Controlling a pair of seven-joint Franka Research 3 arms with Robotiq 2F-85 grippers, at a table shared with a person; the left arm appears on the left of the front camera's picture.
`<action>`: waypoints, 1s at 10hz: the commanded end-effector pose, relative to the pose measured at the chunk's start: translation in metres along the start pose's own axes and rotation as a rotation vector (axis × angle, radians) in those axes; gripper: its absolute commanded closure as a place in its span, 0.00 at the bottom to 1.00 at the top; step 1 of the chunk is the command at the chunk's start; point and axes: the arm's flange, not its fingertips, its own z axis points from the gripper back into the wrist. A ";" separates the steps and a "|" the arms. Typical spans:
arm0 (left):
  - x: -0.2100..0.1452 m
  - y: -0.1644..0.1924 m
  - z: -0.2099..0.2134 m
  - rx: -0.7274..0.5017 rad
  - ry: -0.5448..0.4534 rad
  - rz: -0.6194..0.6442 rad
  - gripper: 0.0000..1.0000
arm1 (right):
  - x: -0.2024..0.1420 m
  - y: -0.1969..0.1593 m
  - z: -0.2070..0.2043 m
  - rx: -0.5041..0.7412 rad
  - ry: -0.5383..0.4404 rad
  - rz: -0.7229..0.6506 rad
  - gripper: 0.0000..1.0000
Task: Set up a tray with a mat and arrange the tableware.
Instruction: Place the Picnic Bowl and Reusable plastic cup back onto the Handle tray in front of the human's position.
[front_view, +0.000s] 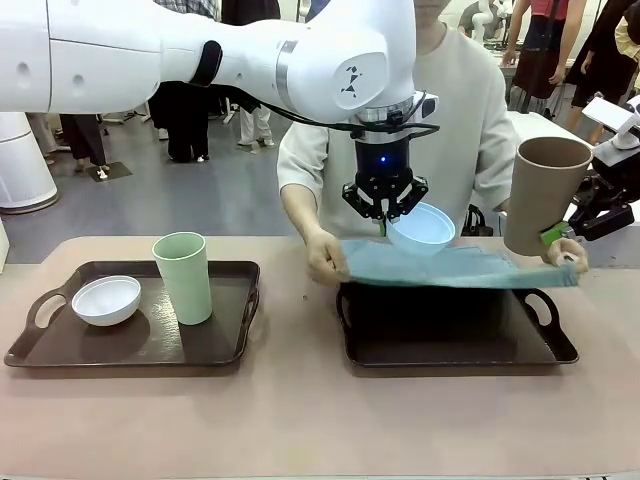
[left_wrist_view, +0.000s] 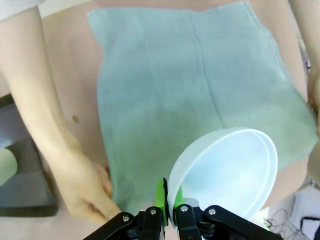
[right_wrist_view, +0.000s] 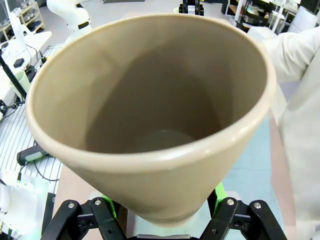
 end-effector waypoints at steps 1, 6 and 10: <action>0.003 -0.002 0.005 0.000 0.006 -0.015 0.93 | 0.002 0.001 0.000 -0.001 0.005 0.000 0.78; 0.003 -0.002 0.005 0.000 0.006 -0.015 0.93 | 0.002 0.001 0.000 -0.001 0.005 0.000 0.78; 0.003 -0.002 0.005 0.000 0.006 -0.015 0.93 | 0.002 0.001 0.000 -0.001 0.005 0.000 0.78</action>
